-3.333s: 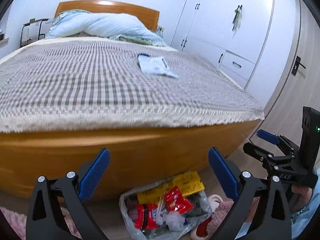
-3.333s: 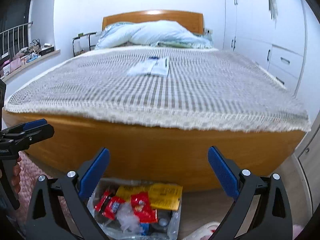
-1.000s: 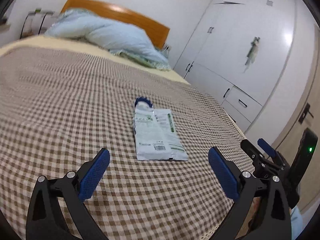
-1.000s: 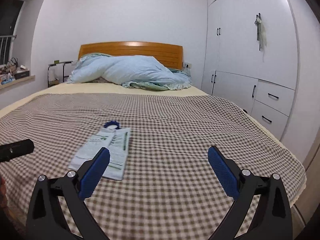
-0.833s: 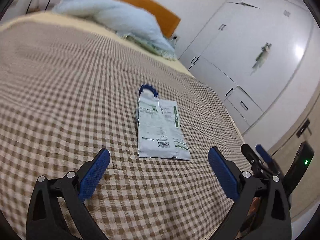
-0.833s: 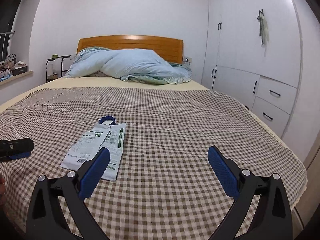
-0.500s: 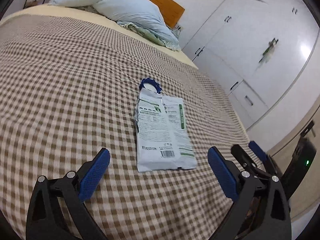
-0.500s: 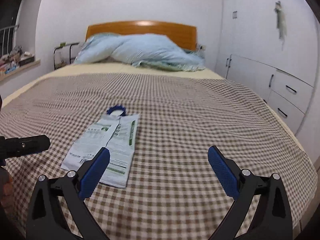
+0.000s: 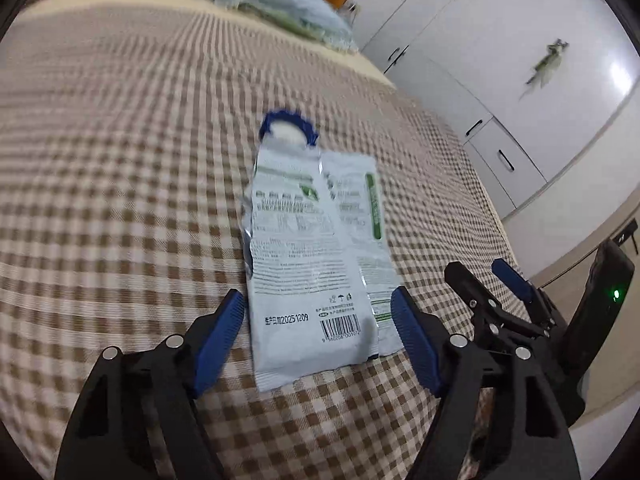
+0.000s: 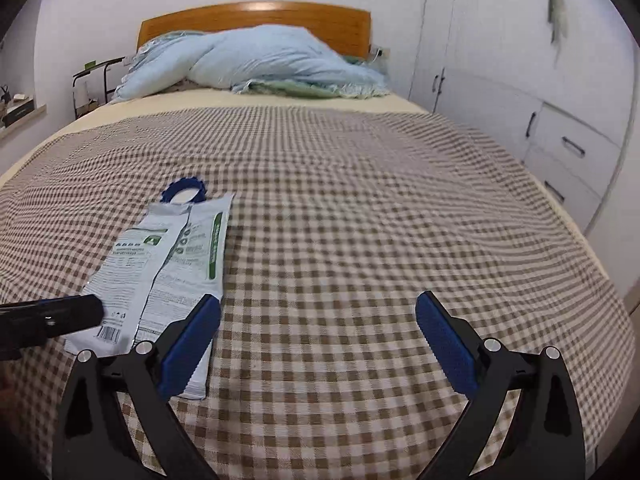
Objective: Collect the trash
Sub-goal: 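Close the left gripper on the white-and-green packet and lift it off the cap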
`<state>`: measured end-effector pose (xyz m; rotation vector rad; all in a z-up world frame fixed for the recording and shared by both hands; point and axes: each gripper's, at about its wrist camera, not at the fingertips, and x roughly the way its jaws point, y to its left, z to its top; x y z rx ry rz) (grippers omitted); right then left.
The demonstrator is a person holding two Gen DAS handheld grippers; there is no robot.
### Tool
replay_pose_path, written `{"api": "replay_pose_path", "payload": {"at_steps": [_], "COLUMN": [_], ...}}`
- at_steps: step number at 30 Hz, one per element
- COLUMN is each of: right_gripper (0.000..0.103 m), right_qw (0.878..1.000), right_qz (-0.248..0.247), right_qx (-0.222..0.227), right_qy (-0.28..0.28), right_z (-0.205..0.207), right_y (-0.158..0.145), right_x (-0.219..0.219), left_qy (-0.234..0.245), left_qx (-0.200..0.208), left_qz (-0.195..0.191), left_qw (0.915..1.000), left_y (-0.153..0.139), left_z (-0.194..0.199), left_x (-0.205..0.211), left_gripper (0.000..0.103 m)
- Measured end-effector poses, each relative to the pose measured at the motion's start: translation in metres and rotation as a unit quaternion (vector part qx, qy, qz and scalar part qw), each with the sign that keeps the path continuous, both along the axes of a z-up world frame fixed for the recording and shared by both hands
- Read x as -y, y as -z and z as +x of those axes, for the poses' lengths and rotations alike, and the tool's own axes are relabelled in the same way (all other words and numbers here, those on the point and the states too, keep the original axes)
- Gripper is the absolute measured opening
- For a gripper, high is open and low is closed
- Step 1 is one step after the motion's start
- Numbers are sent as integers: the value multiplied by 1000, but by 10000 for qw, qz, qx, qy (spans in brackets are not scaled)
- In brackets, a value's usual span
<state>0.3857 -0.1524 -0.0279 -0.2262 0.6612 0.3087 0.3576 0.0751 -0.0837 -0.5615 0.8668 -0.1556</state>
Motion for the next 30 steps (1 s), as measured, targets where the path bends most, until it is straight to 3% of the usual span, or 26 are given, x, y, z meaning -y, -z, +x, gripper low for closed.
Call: {"api": "replay_pose_path", "payload": {"at_steps": [2, 5, 8, 11, 14, 15, 21, 30], "right_gripper": [71, 70, 70, 67, 66, 66, 66, 66], "right_qw": [9997, 9984, 9976, 9969, 9968, 9968, 9976, 9988], "right_qz": [-58, -148, -236, -403, -422, -405, -239, 160], "right_qx": [-153, -401, -493, -513, -530, -545, -512, -72], "right_qy": [-179, -362, -415, -448, -427, -418, -402, -454], "right_z": [2, 5, 6, 7, 7, 8, 7, -4], "right_y": [6, 15, 20, 24, 25, 25, 23, 4], "right_x": [-7, -16, -21, -28, -29, -28, -23, -14], "left_qy": [15, 95, 89, 11, -95, -153, -232, -575], "left_qx": [48, 39, -14, -42, -127, -163, -33, 528], "left_qz": [-25, -58, -344, -669, -636, -584, -651, -324], "left_qw": [10000, 9999, 9994, 9978, 9978, 9980, 9976, 9964], "left_y": [0, 2, 8, 15, 21, 22, 23, -7], "left_z": [4, 11, 21, 27, 29, 30, 20, -1], "left_x": [1, 4, 2, -2, -3, -4, -9, -21], "left_gripper": [72, 68, 50, 39, 22, 11, 1, 0]}}
